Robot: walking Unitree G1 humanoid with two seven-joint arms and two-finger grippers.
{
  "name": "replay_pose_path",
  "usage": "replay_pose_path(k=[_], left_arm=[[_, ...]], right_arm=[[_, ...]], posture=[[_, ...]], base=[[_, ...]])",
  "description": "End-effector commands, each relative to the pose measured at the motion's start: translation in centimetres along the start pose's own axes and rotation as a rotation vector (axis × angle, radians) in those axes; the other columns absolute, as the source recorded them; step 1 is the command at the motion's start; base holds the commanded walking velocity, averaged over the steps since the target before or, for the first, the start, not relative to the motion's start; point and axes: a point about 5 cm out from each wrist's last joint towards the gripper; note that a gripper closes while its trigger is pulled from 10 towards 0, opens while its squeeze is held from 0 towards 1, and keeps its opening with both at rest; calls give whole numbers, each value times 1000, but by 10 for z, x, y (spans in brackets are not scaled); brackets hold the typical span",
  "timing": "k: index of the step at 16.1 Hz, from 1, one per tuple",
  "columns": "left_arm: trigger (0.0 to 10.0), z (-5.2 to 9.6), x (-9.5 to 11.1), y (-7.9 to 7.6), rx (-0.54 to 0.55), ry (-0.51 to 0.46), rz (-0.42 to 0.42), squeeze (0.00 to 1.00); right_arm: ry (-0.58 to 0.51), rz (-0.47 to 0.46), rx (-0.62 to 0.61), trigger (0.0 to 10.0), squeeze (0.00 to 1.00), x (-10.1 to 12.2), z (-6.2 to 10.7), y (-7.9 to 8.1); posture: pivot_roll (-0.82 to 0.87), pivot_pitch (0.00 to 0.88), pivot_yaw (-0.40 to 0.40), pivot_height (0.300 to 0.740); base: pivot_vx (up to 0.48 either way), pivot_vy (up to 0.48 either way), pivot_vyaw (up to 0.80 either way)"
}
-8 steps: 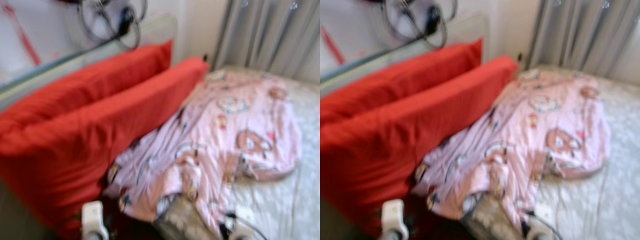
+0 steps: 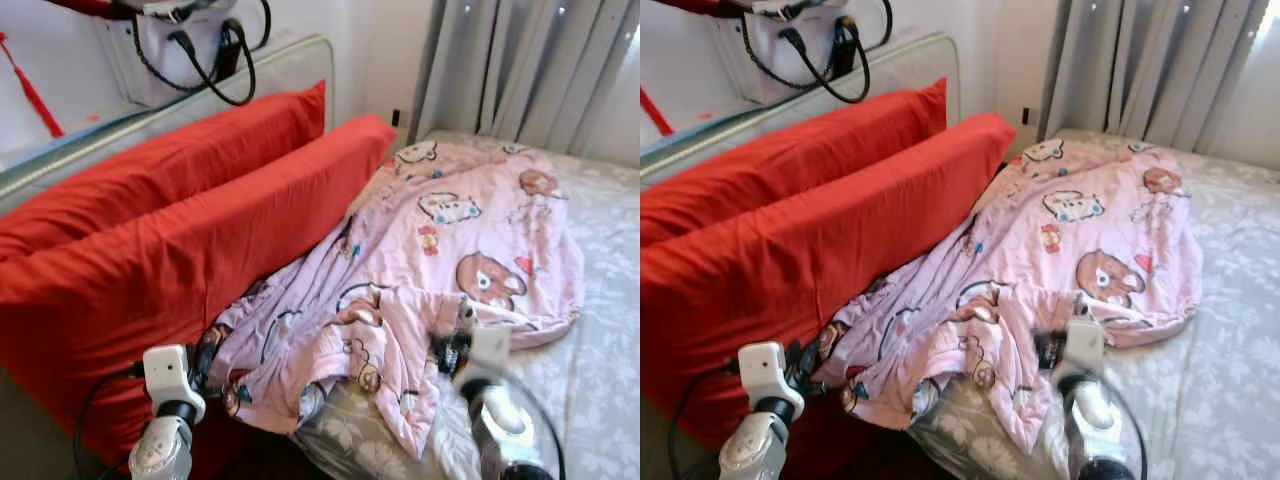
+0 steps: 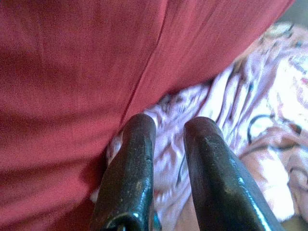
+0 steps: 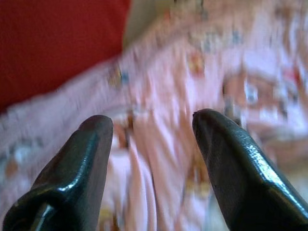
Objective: Clean up the room
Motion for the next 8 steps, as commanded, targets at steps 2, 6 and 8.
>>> replay_pose_path(k=[2,6,8], left_arm=[[10000,1,13,-7,-50,-69,-25,0],[10000,-1,26,-24,-73,-122,-1,0],[10000,0,28,-26,-78,-119,3,0]], right_arm=[[-63,27,-4,10000,0,3,6,3],[-59,77,2,10000,0,-6,17,8],[-15,72,-21,10000,0,-10,15,14]], posture=[[10,0,21,732],[10,0,21,732],[17,0,19,722]], base=[[0,0,0],[0,0,0],[0,0,0]])
Point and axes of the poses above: a point about 5 cm out from each wrist's last joint towards the gripper, its own z axis pointing back from the gripper into the wrist, its own x axis along the axis of the wrist's last joint, y = z × x, and after that the axes turned 5 degrees about z, right-handed
